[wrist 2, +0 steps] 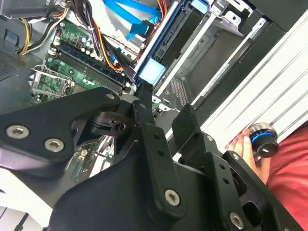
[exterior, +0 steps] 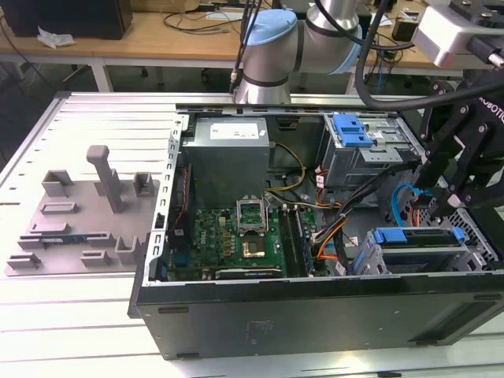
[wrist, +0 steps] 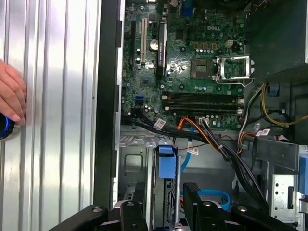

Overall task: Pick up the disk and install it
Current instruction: 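Insert the disk into the insertion slot, then insert the first disk wire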

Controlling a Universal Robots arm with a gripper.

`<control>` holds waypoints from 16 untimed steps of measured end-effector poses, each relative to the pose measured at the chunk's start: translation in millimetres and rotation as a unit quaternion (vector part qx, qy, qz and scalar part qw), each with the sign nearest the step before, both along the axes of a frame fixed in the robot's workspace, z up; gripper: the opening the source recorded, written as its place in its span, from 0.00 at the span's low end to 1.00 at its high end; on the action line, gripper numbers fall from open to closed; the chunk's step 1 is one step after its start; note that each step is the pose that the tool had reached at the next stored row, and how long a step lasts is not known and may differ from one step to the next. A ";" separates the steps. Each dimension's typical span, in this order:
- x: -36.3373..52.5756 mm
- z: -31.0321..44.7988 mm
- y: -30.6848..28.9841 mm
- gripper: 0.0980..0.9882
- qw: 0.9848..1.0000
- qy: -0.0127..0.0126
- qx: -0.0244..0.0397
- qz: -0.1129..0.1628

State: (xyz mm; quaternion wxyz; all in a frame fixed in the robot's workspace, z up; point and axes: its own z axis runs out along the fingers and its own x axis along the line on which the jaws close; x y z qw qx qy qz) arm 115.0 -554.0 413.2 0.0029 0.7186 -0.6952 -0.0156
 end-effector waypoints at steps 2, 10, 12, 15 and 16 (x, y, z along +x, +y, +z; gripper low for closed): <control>0.0 0.0 0.0 0.39 1.000 0.000 0.000 0.000; 0.0 -0.1 12.1 0.39 1.000 0.000 -0.010 0.000; 0.0 -0.1 27.8 0.39 1.000 0.000 -0.027 0.000; 0.0 -0.1 39.1 0.39 0.999 0.000 -0.043 0.000; 0.0 -0.1 45.5 0.39 0.999 0.000 -0.051 0.000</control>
